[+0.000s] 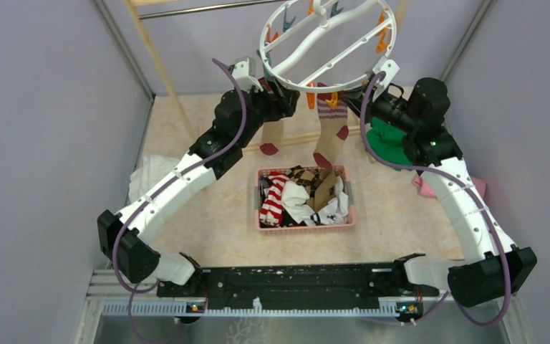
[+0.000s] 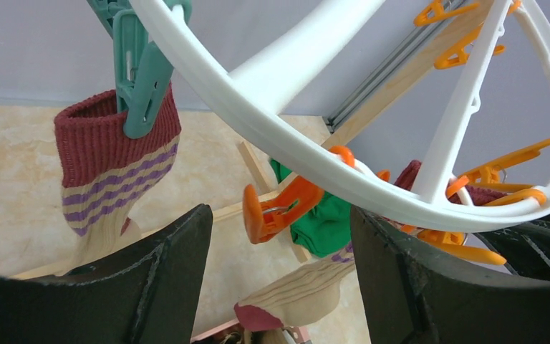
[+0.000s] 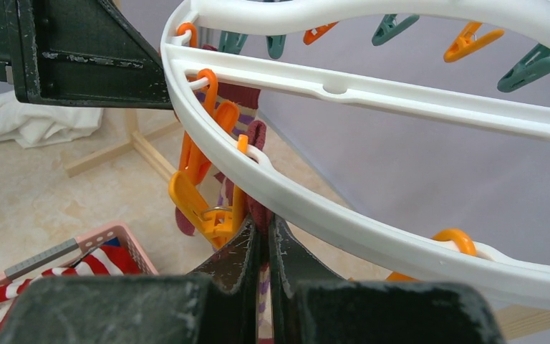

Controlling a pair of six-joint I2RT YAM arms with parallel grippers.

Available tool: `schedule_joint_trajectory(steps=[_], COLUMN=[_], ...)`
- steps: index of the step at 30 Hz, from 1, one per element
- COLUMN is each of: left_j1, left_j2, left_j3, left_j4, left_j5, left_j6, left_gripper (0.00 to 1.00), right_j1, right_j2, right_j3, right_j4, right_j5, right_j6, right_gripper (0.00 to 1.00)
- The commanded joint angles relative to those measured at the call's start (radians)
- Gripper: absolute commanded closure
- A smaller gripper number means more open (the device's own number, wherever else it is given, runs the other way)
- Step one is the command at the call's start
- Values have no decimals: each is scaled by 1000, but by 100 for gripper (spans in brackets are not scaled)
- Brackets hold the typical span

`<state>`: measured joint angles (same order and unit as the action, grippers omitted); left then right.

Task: Clip the socks to the hanger
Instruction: Open the clamp at the hanger.

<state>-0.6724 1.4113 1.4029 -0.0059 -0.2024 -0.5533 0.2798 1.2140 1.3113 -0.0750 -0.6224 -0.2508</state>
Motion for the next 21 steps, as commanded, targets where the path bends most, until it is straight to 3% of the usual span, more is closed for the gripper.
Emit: schedule_joint_trajectory(steps=[1, 9, 21], left_j1=[-20, -35, -37], left_j2=[10, 12, 15], left_j3=[45, 36, 12], left_j4=[66, 79, 162], left_j5=[-62, -156, -166], left_j6=[-13, -26, -1], left_gripper=[23, 26, 27], right_j1=[16, 17, 18], right_j2=[0, -1, -1], right_j3=[45, 42, 37], right_j4=[37, 37, 38], right_j5=[-2, -1, 3], right_j6=[7, 7, 6], right_gripper=[100, 100, 100])
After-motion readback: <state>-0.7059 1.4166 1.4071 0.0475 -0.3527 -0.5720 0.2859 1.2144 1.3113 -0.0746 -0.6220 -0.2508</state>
